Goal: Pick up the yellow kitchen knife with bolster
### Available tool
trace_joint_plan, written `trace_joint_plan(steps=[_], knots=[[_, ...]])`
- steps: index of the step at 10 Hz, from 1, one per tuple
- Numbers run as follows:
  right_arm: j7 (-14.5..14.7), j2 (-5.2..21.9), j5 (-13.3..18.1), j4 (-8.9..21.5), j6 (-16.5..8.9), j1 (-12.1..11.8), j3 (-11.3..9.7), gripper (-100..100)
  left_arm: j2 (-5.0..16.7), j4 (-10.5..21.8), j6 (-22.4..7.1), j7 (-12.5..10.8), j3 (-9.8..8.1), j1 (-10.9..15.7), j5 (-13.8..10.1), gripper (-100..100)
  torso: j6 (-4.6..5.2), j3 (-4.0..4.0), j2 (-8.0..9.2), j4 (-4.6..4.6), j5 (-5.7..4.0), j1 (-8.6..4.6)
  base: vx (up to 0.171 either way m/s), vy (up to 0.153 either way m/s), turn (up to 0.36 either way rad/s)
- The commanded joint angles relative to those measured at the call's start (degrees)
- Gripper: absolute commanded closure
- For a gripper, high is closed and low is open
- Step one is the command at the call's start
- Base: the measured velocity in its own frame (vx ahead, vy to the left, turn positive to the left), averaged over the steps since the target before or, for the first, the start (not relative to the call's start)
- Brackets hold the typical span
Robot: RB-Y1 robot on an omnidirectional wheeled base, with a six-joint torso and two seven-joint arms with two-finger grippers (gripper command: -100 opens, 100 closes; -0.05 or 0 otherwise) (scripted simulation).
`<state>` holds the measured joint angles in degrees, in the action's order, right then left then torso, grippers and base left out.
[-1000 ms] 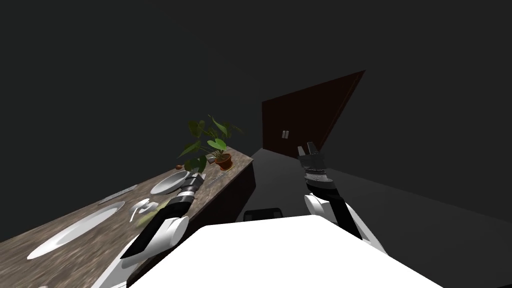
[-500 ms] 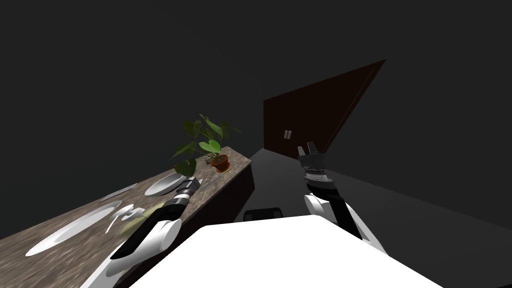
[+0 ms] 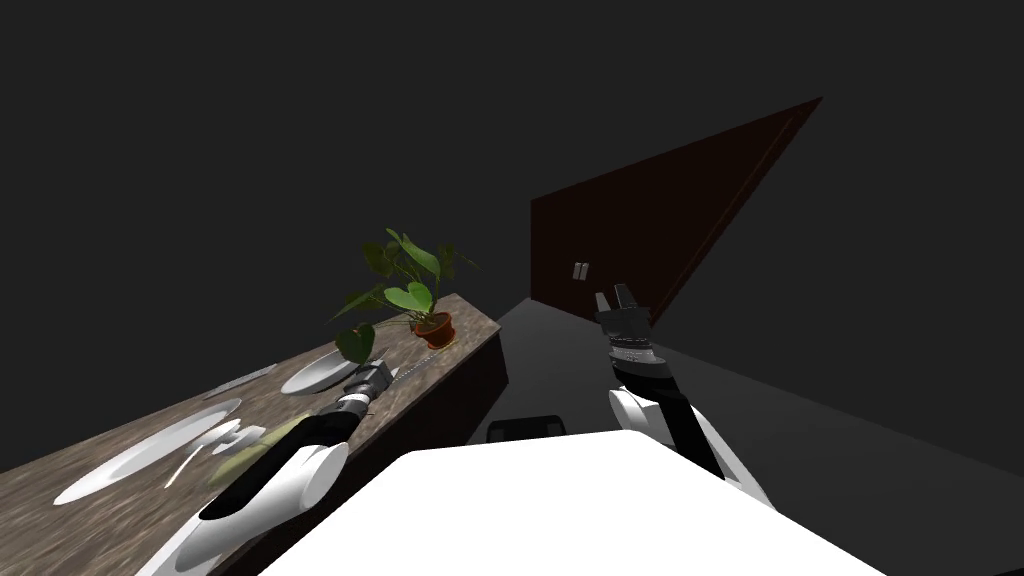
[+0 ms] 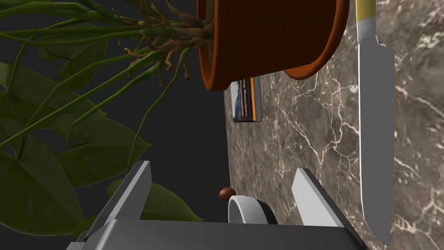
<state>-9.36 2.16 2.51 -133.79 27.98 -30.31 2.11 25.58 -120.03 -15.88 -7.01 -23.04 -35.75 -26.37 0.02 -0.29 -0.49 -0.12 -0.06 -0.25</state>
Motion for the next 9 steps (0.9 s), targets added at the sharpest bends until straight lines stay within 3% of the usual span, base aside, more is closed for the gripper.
trace_joint_plan(steps=[1, 2, 9], knots=[[0.0, 0.0, 0.0, 0.0, 0.0, 0.0, 0.0, 0, 2.4, 1.9, -2.9, -1.0, -1.46, -0.8, -2.8, -100, 0.0, 0.0, 0.0, 0.0, 0.0, 0.0, 0.148, -0.147, 0.2], [0.0, 0.0, 0.0, 0.0, 0.0, 0.0, 0.0, 0, 2.4, 1.9, -4.4, -1.0, -1.46, -0.8, -2.8, -100, -0.02, -0.06, -0.11, -0.03, -0.03, -0.14, 0.128, -0.104, 0.06], [0.0, 0.0, 0.0, 0.0, 0.0, 0.0, 0.0, 0, 7.6, 5.9, -15.0, -2.6, -4.64, -1.5, -8.9, -100, 0.03, 0.02, 0.05, 0.0, 0.03, 0.19, 0.1, -0.076, 0.074]])
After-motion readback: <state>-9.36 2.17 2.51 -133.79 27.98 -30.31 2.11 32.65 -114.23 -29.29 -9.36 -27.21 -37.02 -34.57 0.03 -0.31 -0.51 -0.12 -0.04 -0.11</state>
